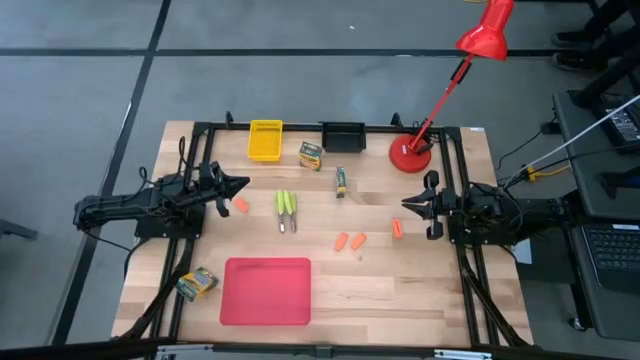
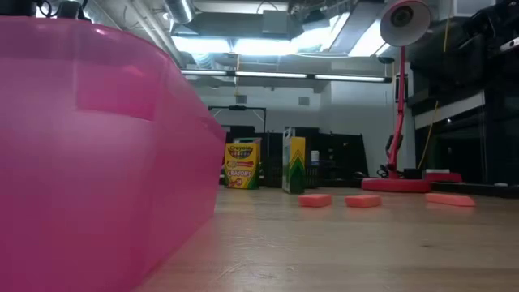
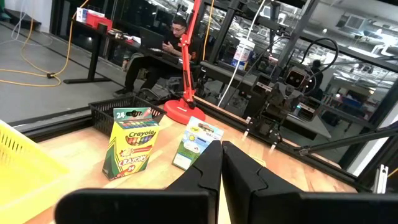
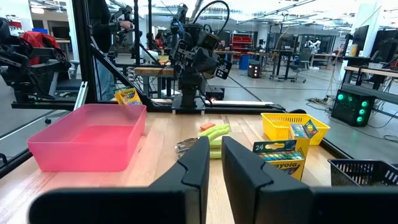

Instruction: Pick & Place School Supplies

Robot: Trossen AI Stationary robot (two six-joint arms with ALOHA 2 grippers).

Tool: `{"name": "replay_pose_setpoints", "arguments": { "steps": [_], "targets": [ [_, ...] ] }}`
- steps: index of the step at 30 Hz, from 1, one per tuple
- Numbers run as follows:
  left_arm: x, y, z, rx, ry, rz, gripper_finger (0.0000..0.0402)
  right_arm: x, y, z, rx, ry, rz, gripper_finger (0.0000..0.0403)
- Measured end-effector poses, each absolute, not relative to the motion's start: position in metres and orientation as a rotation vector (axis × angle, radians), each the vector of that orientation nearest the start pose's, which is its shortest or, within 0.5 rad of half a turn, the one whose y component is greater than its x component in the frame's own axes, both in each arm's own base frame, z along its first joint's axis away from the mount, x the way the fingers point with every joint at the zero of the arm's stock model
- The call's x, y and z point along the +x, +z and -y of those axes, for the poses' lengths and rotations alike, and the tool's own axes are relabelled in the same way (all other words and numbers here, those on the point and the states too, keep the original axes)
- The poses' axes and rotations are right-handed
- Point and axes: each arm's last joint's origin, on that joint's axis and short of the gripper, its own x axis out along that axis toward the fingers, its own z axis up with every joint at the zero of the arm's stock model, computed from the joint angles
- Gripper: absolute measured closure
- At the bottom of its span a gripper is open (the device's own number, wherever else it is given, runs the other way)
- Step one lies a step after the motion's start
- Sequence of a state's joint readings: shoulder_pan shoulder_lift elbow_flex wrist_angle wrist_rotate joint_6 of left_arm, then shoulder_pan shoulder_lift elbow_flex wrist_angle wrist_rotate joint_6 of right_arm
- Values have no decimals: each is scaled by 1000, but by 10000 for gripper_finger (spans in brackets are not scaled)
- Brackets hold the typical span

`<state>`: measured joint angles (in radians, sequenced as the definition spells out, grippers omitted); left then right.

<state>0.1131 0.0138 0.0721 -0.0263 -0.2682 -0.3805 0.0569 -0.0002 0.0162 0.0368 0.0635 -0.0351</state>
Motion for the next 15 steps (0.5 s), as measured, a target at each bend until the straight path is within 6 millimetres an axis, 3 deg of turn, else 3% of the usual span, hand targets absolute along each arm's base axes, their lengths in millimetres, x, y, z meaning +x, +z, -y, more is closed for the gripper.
{"name": "replay_pose_setpoints", "arguments": {
  "steps": [15],
  "targets": [
    [91, 184, -18, -378, 371, 104, 395, 96, 173, -4, -37, -8, 53, 355]
  ]
}}
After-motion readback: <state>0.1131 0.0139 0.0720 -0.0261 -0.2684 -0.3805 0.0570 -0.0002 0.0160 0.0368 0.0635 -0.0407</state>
